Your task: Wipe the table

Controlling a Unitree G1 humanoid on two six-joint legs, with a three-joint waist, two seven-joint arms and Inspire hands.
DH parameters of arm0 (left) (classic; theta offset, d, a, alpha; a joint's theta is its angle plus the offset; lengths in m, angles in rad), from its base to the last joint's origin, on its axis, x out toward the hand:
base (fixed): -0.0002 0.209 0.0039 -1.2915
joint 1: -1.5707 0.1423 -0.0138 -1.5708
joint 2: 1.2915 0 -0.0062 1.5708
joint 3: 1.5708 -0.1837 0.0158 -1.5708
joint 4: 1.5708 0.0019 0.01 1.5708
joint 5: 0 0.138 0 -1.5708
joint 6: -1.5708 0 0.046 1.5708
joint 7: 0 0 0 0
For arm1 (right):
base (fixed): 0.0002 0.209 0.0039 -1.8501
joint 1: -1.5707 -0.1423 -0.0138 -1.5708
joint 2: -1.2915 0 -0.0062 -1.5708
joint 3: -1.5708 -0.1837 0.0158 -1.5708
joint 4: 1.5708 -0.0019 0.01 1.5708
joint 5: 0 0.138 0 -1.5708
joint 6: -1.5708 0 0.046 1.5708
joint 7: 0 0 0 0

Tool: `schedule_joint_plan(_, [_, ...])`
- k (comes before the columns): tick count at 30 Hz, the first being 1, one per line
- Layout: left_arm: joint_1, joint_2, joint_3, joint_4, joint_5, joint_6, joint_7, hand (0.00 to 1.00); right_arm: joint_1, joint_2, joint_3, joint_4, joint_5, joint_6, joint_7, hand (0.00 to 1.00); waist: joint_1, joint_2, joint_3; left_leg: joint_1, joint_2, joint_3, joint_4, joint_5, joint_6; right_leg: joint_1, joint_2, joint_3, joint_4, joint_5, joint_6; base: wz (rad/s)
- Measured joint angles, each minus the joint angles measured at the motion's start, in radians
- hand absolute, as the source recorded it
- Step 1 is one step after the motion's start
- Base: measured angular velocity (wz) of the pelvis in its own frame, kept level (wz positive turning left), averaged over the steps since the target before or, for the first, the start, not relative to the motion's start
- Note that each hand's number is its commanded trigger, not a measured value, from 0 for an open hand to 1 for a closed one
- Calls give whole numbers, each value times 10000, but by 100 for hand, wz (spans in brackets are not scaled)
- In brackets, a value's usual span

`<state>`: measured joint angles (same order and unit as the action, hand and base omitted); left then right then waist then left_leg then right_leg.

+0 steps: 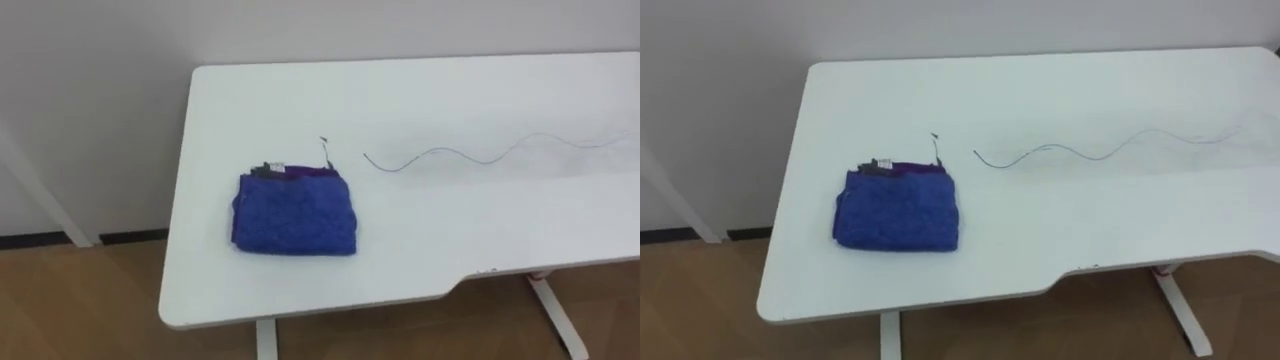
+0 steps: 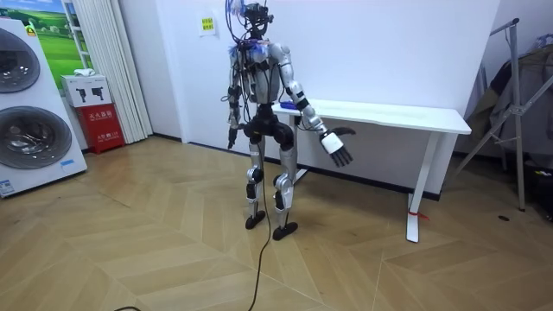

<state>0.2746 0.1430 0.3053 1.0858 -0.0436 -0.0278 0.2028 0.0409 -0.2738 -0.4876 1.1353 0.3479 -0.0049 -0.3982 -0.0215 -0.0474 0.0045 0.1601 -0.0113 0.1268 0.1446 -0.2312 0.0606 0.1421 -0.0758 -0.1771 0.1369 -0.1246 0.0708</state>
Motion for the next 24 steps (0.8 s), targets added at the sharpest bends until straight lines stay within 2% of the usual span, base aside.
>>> schedule_joint_plan(2, [-28, -5, -96, -76, 136, 12, -9, 0, -160, -50, 102, -1090, -144, 4, -589, 0, 29, -50, -28, -117, 3, 108, 19, 4, -7, -189, 4, 0, 46, 0, 0, -22])
schedule_joint_plan(3, [-37, -4, -186, -74, 247, 71, -11, 0, -354, -113, 349, -1732, -532, -13, -896, 0, 5, -74, -14, -208, 2, 154, 63, 10, -10, -328, 7, 14, 122, 1, -2, -13])
schedule_joint_plan(5, [-29, 12, -367, -71, 334, 109, -12, 0, -479, -248, 583, -2340, -1317, -112, -1109, 0, 14, -138, -37, -259, 4, 140, 96, 15, -12, -384, 10, 14, 169, 2, -3, -3])
schedule_joint_plan(8, [-69, 24, -479, -72, 395, 154, -18, 0, -531, -251, 798, -4213, -2977, -105, -1526, 0, 29, -168, -43, -258, 54, 130, 84, 17, -11, -390, 10, 26, 161, 1, -3, 0])
schedule_joint_plan(10, [-44, 106, -756, -73, 388, 174, -63, 0, -745, -286, 1063, -5170, -4407, -391, -1843, 0, 24, -160, -45, -270, 55, 121, 117, 17, -11, -404, 13, -6, 148, 1, -3, 0])
schedule_joint_plan(11, [-101, 109, -784, -74, 388, 176, -126, 0, -772, -288, 1128, -5390, -4802, -383, -1898, 0, 42, -182, -40, -271, 56, 112, 112, 17, -11, -409, 14, -18, 154, 1, -3, 4])
schedule_joint_plan(13, [-138, 96, -942, -54, 388, 246, -198, 0, -775, -284, 1511, -6629, -6176, -373, -2012, 0, 217, -149, -26, -290, 55, 93, 83, 17, -12, -435, 25, -24, 157, 1, -3, 0])
schedule_joint_plan(16, [-282, 105, -1124, -57, 379, 293, -202, 0, -902, -293, 1996, -7741, -7266, -395, -2091, 0, 433, -220, -8, -298, 46, 75, 67, 16, -13, -438, 44, -24, 161, 1, -3, 3])
schedule_joint_plan(24, [-436, 131, -1346, -43, 379, 285, -233, 0, -1458, -371, 3252, -8846, -9401, -599, -2091, 0, 1077, -242, 1, -340, 111, -17, 79, 17, -14, -451, 46, -30, 139, 0, -4, 4])
